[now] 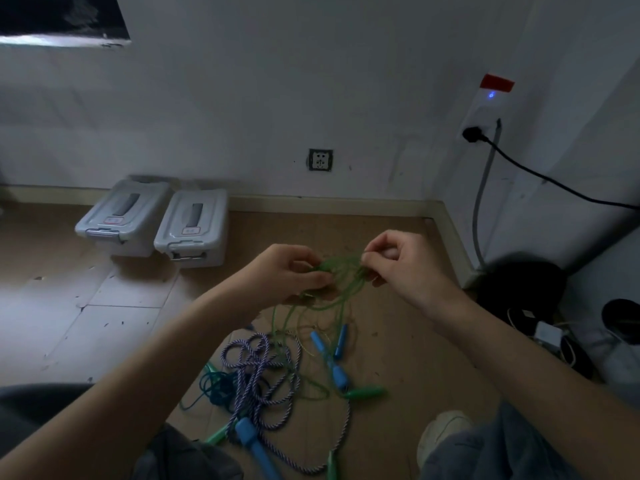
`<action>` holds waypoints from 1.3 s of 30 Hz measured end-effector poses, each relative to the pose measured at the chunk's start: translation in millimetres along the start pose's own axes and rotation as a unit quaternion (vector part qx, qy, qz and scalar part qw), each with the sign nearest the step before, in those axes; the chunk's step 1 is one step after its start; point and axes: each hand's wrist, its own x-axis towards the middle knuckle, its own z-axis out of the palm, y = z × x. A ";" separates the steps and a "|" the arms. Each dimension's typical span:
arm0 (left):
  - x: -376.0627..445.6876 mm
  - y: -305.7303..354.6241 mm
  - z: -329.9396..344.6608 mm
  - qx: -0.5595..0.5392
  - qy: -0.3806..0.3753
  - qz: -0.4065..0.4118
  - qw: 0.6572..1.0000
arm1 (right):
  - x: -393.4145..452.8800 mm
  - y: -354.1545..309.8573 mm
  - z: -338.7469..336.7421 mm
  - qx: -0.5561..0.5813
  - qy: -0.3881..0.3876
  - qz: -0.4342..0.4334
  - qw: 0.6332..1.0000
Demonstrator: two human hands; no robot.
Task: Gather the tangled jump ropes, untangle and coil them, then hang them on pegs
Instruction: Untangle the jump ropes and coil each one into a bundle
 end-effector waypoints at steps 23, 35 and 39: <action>-7.5 2.9 11.5 -0.049 -0.014 0.055 0.997 | -0.9 -0.7 -6.8 -0.020 0.060 0.012 0.998; 3.1 -13.2 -8.7 -0.009 0.165 0.021 0.986 | 2.8 -5.9 -18.7 0.294 -0.025 0.142 0.945; 2.6 -7.1 -31.3 -0.306 0.130 -0.052 0.942 | 5.1 0.4 -32.1 0.313 -0.078 0.158 0.933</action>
